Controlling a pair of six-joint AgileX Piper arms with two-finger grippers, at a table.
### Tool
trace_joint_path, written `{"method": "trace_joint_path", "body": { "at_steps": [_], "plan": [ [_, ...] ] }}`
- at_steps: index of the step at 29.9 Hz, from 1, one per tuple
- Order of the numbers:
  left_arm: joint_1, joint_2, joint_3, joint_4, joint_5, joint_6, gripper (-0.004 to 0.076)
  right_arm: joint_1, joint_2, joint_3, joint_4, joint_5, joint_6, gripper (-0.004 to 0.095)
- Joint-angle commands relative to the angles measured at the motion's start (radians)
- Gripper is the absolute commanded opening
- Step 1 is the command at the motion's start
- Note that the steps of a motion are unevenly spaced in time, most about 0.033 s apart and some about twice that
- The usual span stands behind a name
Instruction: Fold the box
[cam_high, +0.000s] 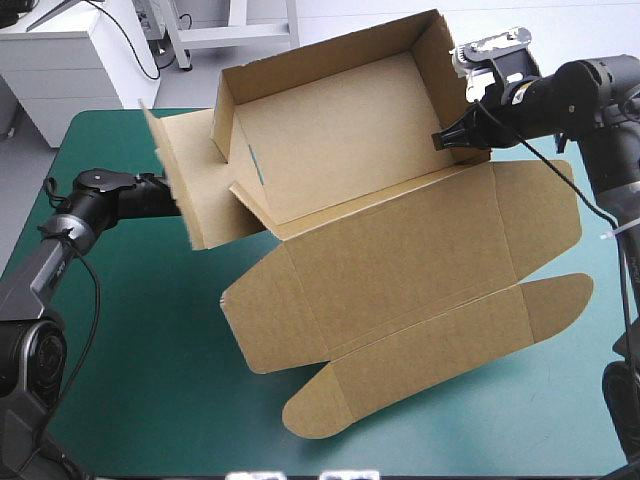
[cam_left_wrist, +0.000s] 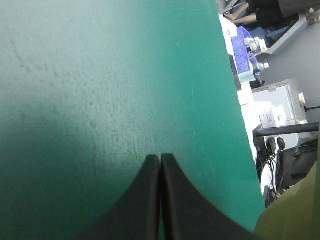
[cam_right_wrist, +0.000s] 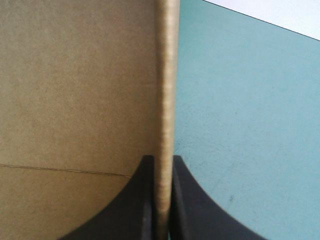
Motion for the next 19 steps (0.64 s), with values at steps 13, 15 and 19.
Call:
{"method": "trace_joint_path", "body": {
  "at_steps": [13,15,19],
  "plan": [
    [-0.065,-0.15,-0.027,-0.105,0.0,-0.036,-0.0008,-0.001,0.007,-0.033,-0.04,-0.029,0.04,-0.0018],
    [-0.065,-0.15,-0.027,-0.105,0.006,-0.036,-0.0008,-0.001,0.011,-0.033,-0.04,-0.027,0.04,-0.0018],
    [-0.065,-0.15,-0.034,-0.137,0.043,-0.036,-0.0008,-0.001,0.022,-0.033,-0.041,-0.018,0.04,-0.0018]
  ]
}}
